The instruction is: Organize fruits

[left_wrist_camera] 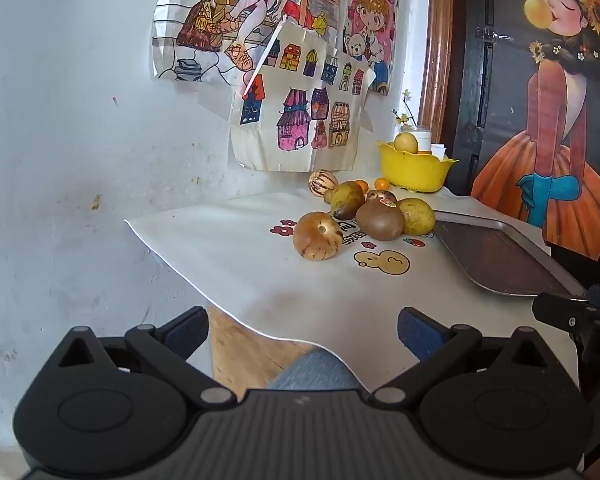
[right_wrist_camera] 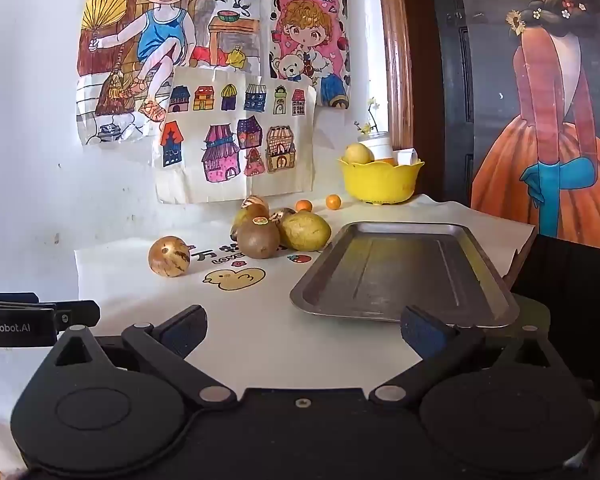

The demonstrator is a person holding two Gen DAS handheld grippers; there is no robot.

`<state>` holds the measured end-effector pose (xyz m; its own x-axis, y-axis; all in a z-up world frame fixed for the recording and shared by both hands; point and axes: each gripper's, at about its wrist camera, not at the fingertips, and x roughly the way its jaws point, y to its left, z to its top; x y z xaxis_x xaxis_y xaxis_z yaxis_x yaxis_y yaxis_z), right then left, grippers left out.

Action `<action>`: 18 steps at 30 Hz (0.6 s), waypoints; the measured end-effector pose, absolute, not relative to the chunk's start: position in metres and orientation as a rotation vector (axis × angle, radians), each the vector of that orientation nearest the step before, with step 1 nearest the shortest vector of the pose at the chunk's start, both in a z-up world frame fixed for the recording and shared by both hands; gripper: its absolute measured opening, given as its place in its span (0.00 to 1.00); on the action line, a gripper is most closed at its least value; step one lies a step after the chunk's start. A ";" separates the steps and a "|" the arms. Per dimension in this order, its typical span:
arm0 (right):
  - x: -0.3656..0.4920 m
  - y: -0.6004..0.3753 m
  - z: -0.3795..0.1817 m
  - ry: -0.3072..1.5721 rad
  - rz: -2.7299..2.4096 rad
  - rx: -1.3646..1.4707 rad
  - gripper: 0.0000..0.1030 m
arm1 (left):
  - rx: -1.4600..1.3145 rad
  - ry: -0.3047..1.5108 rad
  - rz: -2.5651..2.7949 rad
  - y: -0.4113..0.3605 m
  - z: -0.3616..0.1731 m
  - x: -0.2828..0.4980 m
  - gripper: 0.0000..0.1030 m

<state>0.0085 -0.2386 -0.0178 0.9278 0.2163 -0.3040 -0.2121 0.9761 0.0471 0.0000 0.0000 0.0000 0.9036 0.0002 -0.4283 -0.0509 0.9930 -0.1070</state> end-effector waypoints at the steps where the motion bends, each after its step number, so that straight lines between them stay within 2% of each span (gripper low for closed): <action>1: 0.009 -0.238 -0.018 0.311 0.218 0.010 1.00 | -0.114 0.443 0.027 0.000 0.000 0.000 1.00; 18: 0.010 -0.240 -0.022 0.313 0.219 0.013 1.00 | -0.109 0.453 0.028 0.001 -0.006 0.002 1.00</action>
<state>0.0099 -0.2402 -0.0217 0.9277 0.2162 -0.3044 -0.2121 0.9761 0.0469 0.0018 0.0005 -0.0062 0.8991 0.0025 -0.4378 -0.0511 0.9938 -0.0992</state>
